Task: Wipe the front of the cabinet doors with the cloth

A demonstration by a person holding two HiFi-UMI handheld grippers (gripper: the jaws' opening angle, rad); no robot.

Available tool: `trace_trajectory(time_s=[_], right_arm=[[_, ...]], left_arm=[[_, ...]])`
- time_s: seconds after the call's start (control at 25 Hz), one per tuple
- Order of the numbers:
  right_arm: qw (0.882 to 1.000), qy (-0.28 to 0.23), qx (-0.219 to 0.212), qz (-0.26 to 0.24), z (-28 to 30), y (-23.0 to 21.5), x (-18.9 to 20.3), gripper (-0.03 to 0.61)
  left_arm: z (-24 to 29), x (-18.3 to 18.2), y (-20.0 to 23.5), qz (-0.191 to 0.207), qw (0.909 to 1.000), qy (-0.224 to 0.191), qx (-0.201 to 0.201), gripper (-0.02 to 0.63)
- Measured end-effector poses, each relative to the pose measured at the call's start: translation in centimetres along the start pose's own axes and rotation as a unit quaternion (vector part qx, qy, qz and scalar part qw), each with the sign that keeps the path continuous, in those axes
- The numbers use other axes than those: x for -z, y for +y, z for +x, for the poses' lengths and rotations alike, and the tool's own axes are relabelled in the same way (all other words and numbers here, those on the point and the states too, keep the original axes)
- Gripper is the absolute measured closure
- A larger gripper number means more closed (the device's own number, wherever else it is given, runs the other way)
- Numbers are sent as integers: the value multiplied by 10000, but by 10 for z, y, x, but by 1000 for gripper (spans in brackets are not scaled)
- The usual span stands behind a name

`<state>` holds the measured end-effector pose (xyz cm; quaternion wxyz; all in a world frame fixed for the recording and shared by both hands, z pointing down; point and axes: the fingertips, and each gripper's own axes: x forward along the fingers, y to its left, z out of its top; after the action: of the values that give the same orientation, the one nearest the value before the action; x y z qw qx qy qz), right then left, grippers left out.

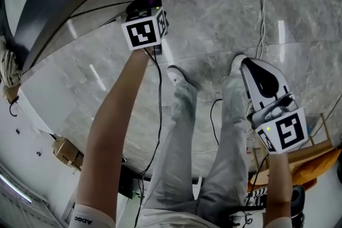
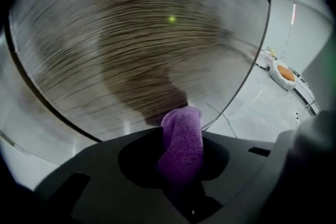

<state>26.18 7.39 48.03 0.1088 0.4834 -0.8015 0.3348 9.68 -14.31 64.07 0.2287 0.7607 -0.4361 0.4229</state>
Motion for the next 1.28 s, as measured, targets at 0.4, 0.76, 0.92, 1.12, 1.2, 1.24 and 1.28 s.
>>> trace_trajectory(time_s=[0.4, 0.76, 0.92, 1.12, 1.2, 1.24, 1.28], right_arm=[[9991, 22, -396, -173, 49, 55, -12, 551], [9992, 77, -394, -78, 14, 10, -1, 551], [9996, 41, -239, 149, -23, -33, 5, 552], [9990, -127, 75, 429, -61, -86, 18, 552], [9978, -211, 193, 590, -70, -99, 25, 552], [9973, -238, 240, 658, -74, -104, 29, 552], [9967, -252, 279, 713, -78, -107, 33, 552]], left_arm=[[-25, 47, 104, -159, 9966, 453, -666, 520], [6, 36, -20, 652, 9968, 452, -2, 520], [33, 7, -116, 822, 9950, 305, 472, 520], [67, -19, -192, 782, 9941, 315, 676, 520], [79, -25, -206, 832, 9936, 366, 675, 520], [85, -27, -210, 811, 9937, 402, 657, 520], [90, -27, -212, 733, 9943, 454, 634, 520]])
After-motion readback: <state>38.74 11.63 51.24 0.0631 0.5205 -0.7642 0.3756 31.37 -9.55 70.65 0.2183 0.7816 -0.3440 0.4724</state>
